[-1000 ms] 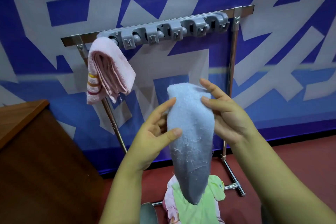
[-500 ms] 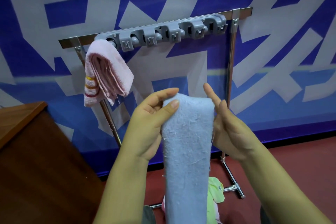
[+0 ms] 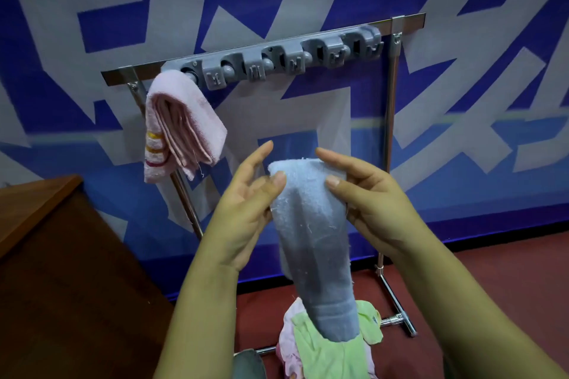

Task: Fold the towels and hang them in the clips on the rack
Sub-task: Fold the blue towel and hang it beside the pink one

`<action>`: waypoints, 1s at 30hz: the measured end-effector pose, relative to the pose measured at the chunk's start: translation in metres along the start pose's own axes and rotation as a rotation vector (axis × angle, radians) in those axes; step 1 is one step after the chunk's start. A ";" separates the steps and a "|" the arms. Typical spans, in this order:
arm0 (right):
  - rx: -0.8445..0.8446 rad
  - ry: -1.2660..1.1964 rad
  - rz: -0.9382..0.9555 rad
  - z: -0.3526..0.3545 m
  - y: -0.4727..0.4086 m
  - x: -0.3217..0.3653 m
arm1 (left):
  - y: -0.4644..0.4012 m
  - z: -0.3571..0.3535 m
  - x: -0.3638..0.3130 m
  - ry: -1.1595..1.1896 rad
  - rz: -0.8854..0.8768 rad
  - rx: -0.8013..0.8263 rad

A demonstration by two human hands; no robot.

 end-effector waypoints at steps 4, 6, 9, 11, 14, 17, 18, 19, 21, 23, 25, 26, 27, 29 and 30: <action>0.038 -0.059 0.010 -0.001 -0.007 0.004 | 0.001 -0.001 0.005 -0.023 -0.039 0.000; 0.063 -0.019 0.023 -0.002 -0.010 0.008 | -0.001 -0.002 0.003 -0.017 -0.091 -0.043; 0.088 0.060 0.053 -0.002 -0.009 0.015 | -0.004 -0.007 -0.003 0.008 -0.155 -0.079; 0.104 0.157 0.070 0.001 -0.009 0.018 | -0.008 -0.012 -0.006 0.032 -0.187 -0.100; 0.128 0.280 0.047 0.005 -0.006 0.014 | -0.012 -0.019 -0.007 0.060 -0.191 -0.113; 0.129 0.200 0.037 0.005 0.000 0.010 | -0.012 -0.019 -0.004 0.062 -0.154 -0.103; 0.122 0.194 0.040 0.005 0.001 0.009 | -0.012 -0.017 -0.002 0.059 -0.138 -0.095; 0.113 0.220 0.051 0.004 0.001 0.008 | -0.011 -0.016 -0.002 0.053 -0.120 -0.085; 0.075 0.272 0.074 0.001 0.001 0.008 | -0.010 -0.011 -0.001 0.018 -0.089 -0.064; 0.039 0.264 0.088 -0.002 0.000 0.010 | -0.009 -0.006 -0.003 -0.027 -0.088 -0.061; 0.035 0.244 0.098 -0.008 -0.002 0.012 | -0.009 -0.002 -0.005 -0.036 -0.098 -0.061; 0.038 0.233 0.101 -0.011 -0.004 0.013 | -0.008 0.000 -0.005 -0.032 -0.099 -0.054; 0.040 0.224 0.103 -0.013 -0.005 0.014 | -0.008 0.001 -0.006 -0.030 -0.100 -0.041; 0.040 0.234 0.114 -0.015 -0.009 0.016 | -0.007 0.001 -0.006 -0.039 -0.115 -0.014; 0.043 0.254 0.126 -0.016 -0.010 0.018 | -0.007 0.001 -0.007 -0.051 -0.131 -0.012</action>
Point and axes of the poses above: each hand's wrist, its own y-axis away from the middle knuckle, its own z-axis out of the back of the hand, x = y × z, the point moved 2 cm from there along -y, towards the middle knuckle, and after that the axes turned 2 degrees about -x, right-handed, at the moved point
